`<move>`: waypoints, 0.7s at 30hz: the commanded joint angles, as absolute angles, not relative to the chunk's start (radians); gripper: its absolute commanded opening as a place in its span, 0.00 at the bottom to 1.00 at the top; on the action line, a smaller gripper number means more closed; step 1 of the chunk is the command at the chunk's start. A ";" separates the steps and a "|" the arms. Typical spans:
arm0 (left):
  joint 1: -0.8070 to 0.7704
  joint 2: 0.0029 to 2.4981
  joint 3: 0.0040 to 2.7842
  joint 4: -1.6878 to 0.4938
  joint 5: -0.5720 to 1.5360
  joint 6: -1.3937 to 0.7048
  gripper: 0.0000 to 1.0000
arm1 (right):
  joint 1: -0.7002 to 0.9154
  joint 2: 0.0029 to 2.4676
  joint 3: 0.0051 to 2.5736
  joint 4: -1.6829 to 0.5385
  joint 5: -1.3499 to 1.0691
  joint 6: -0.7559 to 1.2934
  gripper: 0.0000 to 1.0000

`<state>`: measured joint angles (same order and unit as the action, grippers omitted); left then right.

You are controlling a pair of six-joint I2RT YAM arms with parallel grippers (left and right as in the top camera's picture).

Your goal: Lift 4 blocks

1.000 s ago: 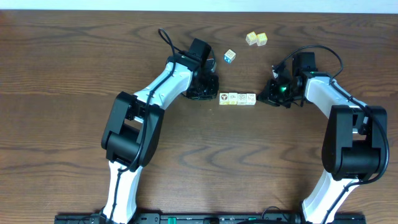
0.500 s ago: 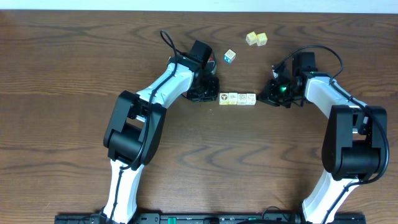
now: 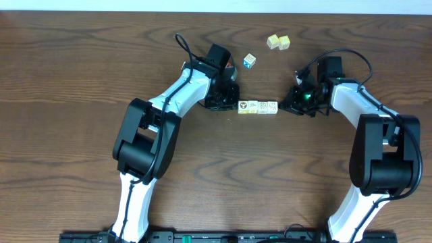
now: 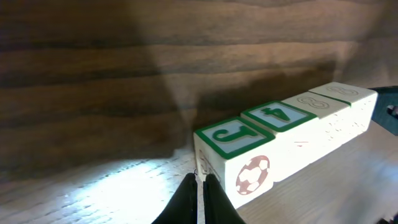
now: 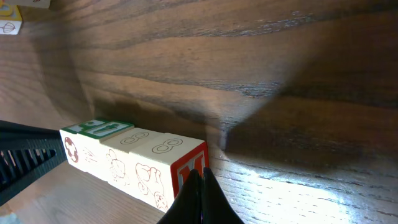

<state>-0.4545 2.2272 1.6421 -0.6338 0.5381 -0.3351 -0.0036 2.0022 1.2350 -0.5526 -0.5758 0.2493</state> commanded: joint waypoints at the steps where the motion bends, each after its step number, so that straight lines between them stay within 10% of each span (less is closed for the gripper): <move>1: -0.459 2.241 1.639 -0.634 0.569 -0.311 0.07 | 0.004 2.016 1.229 -0.550 -0.592 0.254 0.01; 21: -0.460 2.241 1.639 -0.619 0.538 -0.311 0.08 | 0.046 2.016 1.229 -0.538 -0.555 0.277 0.01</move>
